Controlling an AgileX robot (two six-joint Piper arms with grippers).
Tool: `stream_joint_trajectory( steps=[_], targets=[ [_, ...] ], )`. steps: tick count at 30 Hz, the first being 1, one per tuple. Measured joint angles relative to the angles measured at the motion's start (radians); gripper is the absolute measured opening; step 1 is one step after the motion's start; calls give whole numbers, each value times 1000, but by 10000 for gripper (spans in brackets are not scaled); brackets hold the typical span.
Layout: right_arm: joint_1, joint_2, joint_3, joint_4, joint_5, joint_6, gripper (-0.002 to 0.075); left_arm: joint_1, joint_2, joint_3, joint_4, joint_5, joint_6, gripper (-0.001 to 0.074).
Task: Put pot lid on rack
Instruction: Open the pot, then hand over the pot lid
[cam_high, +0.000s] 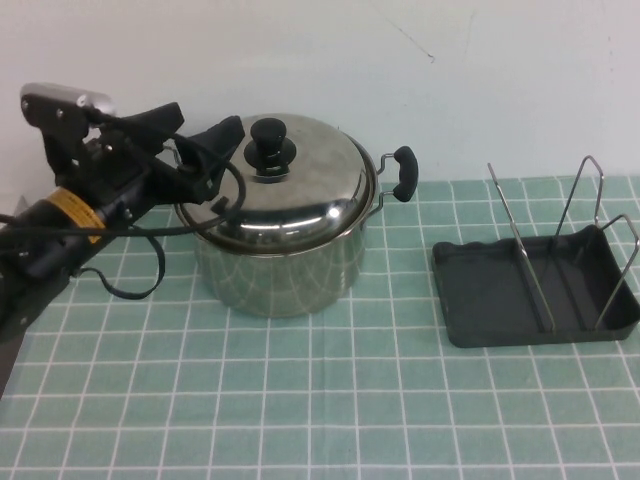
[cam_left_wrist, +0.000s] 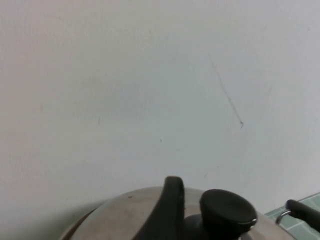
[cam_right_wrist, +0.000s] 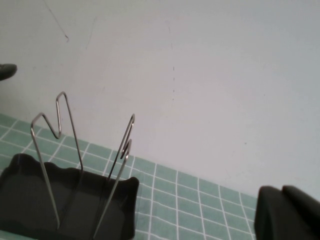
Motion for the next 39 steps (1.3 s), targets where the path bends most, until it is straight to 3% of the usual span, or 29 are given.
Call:
stream_joint_trajectory(
  steps=[8, 18, 21, 25, 34, 39],
  targets=[
    [0, 0, 0, 0, 0, 0, -3, -78, 103, -136, -3, 135, 15, 692],
    [0, 0, 0, 0, 0, -2, -3, -147, 225, -243, -64, 186, 50, 687],
    [0, 0, 0, 0, -4, -4, -3, -147, 242, -250, -74, 190, 95, 618],
    [0, 0, 0, 0, -8, -8, -3, -147, 245, -250, -83, 189, 194, 344],
    [0, 0, 0, 8, -19, 6, -3, -147, 244, -250, -85, -9, 227, 337],
    [0, 0, -52, 160, -59, 62, -3, -147, 141, -250, -83, -73, 202, 337]
  ],
)
